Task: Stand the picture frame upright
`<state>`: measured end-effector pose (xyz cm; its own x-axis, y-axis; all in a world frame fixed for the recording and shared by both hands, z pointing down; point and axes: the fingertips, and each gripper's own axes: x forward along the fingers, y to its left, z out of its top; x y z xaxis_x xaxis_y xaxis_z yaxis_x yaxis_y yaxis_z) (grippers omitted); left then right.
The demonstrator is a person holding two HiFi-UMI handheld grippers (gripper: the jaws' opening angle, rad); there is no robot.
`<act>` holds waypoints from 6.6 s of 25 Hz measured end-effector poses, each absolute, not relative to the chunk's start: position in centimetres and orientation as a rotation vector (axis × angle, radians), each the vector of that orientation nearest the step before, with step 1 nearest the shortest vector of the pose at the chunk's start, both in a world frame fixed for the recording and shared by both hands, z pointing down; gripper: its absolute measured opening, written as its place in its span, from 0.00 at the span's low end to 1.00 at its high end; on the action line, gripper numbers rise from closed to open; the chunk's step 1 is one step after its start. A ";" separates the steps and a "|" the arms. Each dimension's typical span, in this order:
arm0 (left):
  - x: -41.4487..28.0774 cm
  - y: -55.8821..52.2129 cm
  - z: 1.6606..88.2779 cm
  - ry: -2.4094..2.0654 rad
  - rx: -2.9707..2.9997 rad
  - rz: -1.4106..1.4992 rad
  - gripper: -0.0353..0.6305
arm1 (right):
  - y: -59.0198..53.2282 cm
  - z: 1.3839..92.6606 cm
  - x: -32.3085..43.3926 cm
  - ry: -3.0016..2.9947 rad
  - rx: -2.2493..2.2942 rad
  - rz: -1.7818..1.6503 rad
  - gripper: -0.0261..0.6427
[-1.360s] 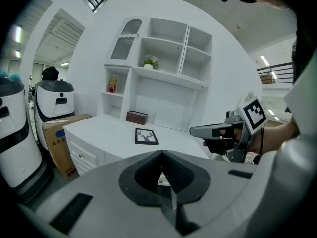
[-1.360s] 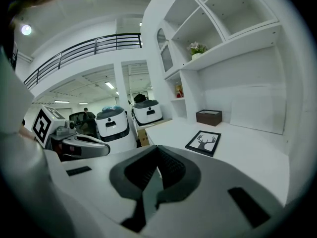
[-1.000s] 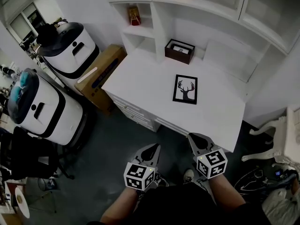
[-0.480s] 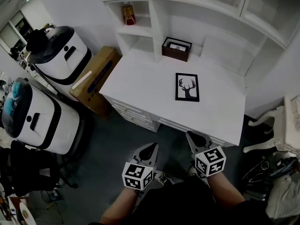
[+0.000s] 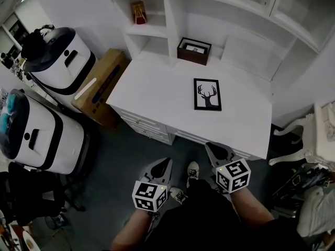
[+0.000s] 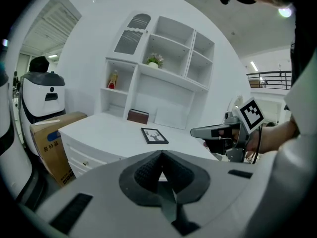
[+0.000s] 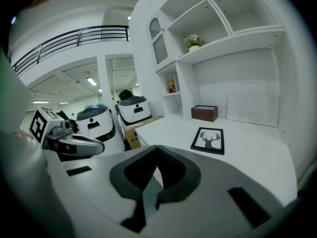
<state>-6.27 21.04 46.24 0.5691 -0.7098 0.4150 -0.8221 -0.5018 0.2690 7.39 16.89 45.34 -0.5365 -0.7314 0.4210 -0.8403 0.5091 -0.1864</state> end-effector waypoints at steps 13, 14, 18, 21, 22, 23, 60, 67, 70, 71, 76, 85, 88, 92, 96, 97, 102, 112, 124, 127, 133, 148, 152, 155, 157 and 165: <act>-4.7 13.8 45.5 -1.248 2.383 0.397 0.06 | 9.1 46.2 8.7 -2.483 1.313 0.587 0.04; -4.3 13.2 45.7 -1.240 2.383 0.400 0.06 | 8.4 46.4 9.1 -2.475 1.324 0.598 0.04; -3.0 11.0 46.6 -1.201 2.376 0.420 0.06 | 6.1 47.2 10.9 -2.446 1.363 0.632 0.04; -1.8 9.0 47.6 -1.170 2.371 0.440 0.06 | 4.3 48.0 12.4 -2.425 1.395 0.656 0.04; -1.3 8.3 47.9 -1.160 2.369 0.444 0.06 | 3.8 48.3 13.0 -2.416 1.405 0.664 0.04; -0.9 7.6 48.2 -1.150 2.369 0.450 0.06 | 3.2 48.7 13.5 -2.405 1.415 0.672 0.04; 4.5 -6.4 55.3 -0.786 2.412 0.618 0.06 | -8.9 60.9 22.5 -1.974 1.661 0.911 0.15; 4.2 -8.1 56.4 -0.773 2.411 0.643 0.06 | -10.1 63.3 22.6 -1.907 1.667 0.962 0.18; 4.3 -8.4 57.0 -0.771 2.407 0.660 0.06 | -10.3 64.2 22.6 -1.887 1.673 0.989 0.18; 4.4 -8.4 57.2 -0.767 2.404 0.666 0.06 | -10.3 64.4 22.7 -1.881 1.675 1.001 0.18; 5.0 -8.4 58.4 -0.738 2.390 0.690 0.06 | -10.4 64.7 22.5 -1.894 1.686 1.047 0.15; 6.4 -8.5 59.7 -0.713 2.344 0.697 0.15 | -10.3 64.7 23.0 -1.902 1.696 1.161 0.13; 6.9 -8.5 60.3 -0.703 2.316 0.685 0.18 | -10.3 64.6 23.1 -1.921 1.687 1.211 0.13; 7.5 -8.6 61.1 -0.694 2.272 0.659 0.21 | -10.3 64.3 23.3 -1.959 1.682 1.299 0.13; 8.3 -9.2 61.4 -0.684 2.225 0.601 0.23 | -10.3 64.1 23.5 -1.998 1.672 1.357 0.13; 8.5 -9.4 61.4 -0.679 2.210 0.583 0.24 | -10.3 64.0 23.5 -2.004 1.667 1.363 0.13; 9.6 -10.3 61.8 -0.670 2.149 0.537 0.28 | -10.3 63.9 23.5 -2.022 1.656 1.378 0.13; 12.2 -11.9 62.2 -0.617 2.007 0.429 0.30 | -10.3 63.7 23.6 -2.073 1.638 1.415 0.13; 12.6 -12.0 61.6 -0.518 1.936 0.355 0.21 | -9.9 63.3 23.2 -2.107 1.650 1.383 0.13; 12.2 -11.9 61.1 -0.504 1.916 0.317 0.18 | -9.7 63.3 22.6 -2.120 1.623 1.359 0.13; 11.0 -11.7 59.6 -0.474 1.895 0.229 0.11 | -9.2 63.4 20.7 -2.136 1.571 1.362 0.13; 2.4 -11.2 55.1 -0.477 1.998 0.092 0.10 | -10.3 59.4 14.5 -2.343 1.456 1.527 0.21; -0.2 -11.2 53.2 -0.458 2.021 0.026 0.10 | -11.1 57.7 10.8 -2.429 1.335 1.544 0.25; -1.9 -11.3 51.5 -0.426 2.052 -0.013 0.10 | -12.0 56.2 8.4 -2.485 1.268 1.571 0.27; -3.0 -11.5 50.6 -0.404 2.075 -0.033 0.10 | -12.5 55.1 7.1 -2.530 1.227 1.589 0.28; -6.4 -12.7 48.8 -0.332 2.126 -0.043 0.10 | -13.5 52.2 2.9 -2.655 1.072 1.573 0.22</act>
<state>-6.39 -12.70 48.79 0.9625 -0.2529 0.0981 -0.2193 -0.5125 0.8302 2.95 -13.51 52.17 -0.7778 -0.5914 0.2129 -0.4708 0.3237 -0.8207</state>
